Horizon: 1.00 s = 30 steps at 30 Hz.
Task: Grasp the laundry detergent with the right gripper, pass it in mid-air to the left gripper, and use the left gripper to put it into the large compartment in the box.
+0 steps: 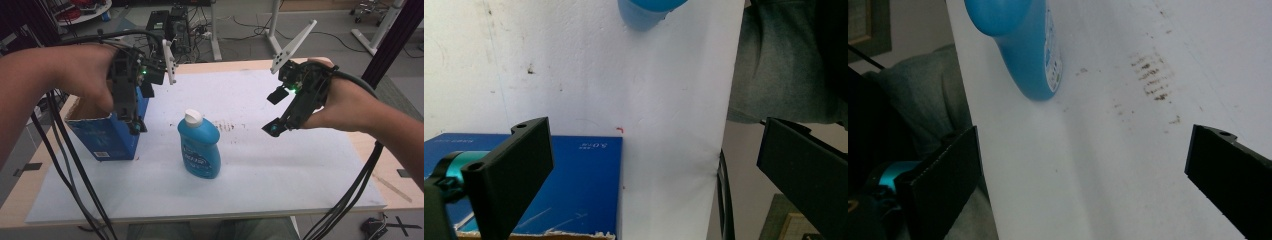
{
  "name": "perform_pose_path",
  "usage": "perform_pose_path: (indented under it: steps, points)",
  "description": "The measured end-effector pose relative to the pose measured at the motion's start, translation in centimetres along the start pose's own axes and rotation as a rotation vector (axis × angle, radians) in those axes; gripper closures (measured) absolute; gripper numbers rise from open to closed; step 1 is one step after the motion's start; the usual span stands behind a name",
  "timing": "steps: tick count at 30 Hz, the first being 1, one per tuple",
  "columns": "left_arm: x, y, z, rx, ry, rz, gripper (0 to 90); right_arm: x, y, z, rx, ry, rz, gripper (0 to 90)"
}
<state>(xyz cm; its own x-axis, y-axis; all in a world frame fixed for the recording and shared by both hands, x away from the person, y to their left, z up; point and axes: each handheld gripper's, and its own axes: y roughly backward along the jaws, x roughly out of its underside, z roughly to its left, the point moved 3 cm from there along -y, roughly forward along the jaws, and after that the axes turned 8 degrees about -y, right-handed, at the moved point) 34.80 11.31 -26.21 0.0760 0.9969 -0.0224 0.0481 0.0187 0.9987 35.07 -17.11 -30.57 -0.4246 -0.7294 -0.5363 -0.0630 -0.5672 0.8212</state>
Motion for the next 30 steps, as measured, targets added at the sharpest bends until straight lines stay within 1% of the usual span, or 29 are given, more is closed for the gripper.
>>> perform_pose_path:
  steps: [2,5,12,14,15,19,26,30]
  points:
    - [0.0,0.0,0.0,-0.001,0.000,-0.005,1.6,0.2,-0.7,0.1,-0.006,-0.004,-0.018,0.9]
    - [0.0,0.0,0.1,-0.001,0.000,0.000,1.7,0.4,-1.7,0.3,-0.014,-0.003,-0.037,0.9]
    - [0.1,-0.1,0.0,-0.002,0.004,-0.005,1.7,0.8,-3.9,0.7,-0.035,-0.001,-0.061,0.9]
    - [0.1,-0.1,0.0,-0.001,0.006,-0.006,1.7,0.8,-4.5,0.7,-0.045,-0.005,-0.064,0.9]
    - [0.0,-0.1,0.0,-0.002,0.001,-0.006,1.7,0.8,-4.7,0.8,-0.043,-0.006,-0.069,0.9]
    - [-0.1,-0.1,-0.1,-0.002,-0.002,-0.010,1.7,0.8,-5.8,1.0,-0.046,0.006,-0.081,0.9]
    - [0.2,0.0,-0.1,-0.004,0.006,-0.012,1.7,0.7,-7.8,1.8,-0.057,0.017,-0.117,0.9]
    - [0.3,-0.1,-0.2,-0.006,0.005,-0.012,1.7,0.6,-8.8,2.1,-0.070,0.013,-0.144,0.9]
